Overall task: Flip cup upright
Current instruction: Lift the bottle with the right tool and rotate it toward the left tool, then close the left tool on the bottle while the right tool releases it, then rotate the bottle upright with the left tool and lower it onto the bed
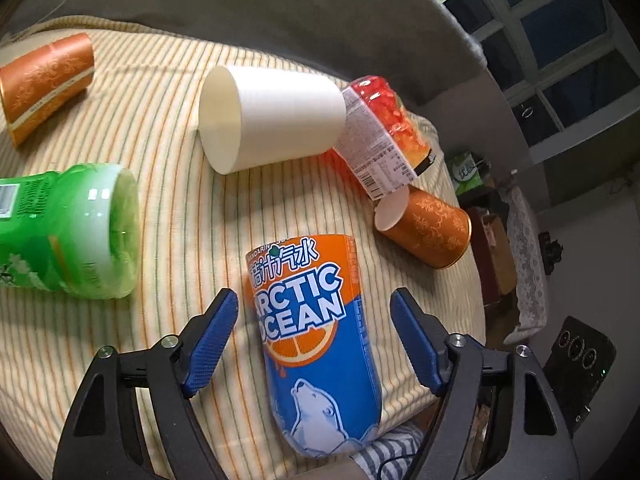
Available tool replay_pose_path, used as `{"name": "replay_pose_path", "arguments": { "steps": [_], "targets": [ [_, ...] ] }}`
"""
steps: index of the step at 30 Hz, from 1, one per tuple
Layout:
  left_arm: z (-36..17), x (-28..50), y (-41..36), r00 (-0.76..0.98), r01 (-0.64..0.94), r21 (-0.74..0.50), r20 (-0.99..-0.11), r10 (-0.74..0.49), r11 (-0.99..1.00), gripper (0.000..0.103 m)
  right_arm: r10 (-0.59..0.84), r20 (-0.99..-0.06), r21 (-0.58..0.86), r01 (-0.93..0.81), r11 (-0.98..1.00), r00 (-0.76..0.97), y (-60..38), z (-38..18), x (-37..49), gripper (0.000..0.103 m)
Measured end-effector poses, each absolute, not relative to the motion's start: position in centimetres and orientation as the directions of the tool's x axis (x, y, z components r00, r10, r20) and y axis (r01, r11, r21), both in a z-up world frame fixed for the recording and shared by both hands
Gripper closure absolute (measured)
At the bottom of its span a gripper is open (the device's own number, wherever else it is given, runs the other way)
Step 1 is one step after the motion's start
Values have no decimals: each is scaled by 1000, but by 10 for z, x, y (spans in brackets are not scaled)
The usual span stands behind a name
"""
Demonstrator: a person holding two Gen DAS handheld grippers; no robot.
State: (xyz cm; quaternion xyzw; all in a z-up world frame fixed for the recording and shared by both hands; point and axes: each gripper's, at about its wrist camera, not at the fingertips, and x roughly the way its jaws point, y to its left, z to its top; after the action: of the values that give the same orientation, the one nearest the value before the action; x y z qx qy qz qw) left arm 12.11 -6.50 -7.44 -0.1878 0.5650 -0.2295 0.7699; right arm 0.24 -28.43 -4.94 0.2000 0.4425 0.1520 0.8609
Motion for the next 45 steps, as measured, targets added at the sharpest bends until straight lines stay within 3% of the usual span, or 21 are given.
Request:
{"name": "replay_pose_path", "arguments": {
  "steps": [1, 5, 8, 20, 36, 45],
  "targets": [
    [-76, 123, -67, 244, 141, -554, -784, -571, 820, 32, 440, -700, 480, -85, 873, 562, -284, -50, 2, 28],
    [-82, 127, -72, 215, 145, -556, -790, -574, 819, 33, 411, -708, 454, -75, 888, 574, -285, -51, -1, 28],
    [-86, 128, -75, 200, 148, -553, -795, -572, 820, 41, 400, -711, 453, -59, 890, 579, -288, -51, -3, 28],
    [-74, 119, -71, 264, 189, -525, -787, -558, 830, 42, 394, -709, 469, -26, 883, 585, -297, -58, -5, 28],
    [-36, 82, -81, 493, 328, -335, -737, -463, 883, 43, 392, -710, 472, -18, 881, 585, -295, -60, -5, 28],
    [-24, 63, -99, 641, 373, -138, -676, -363, 917, 43, 390, -709, 471, -17, 882, 587, -296, -59, -6, 28]
  ]
}}
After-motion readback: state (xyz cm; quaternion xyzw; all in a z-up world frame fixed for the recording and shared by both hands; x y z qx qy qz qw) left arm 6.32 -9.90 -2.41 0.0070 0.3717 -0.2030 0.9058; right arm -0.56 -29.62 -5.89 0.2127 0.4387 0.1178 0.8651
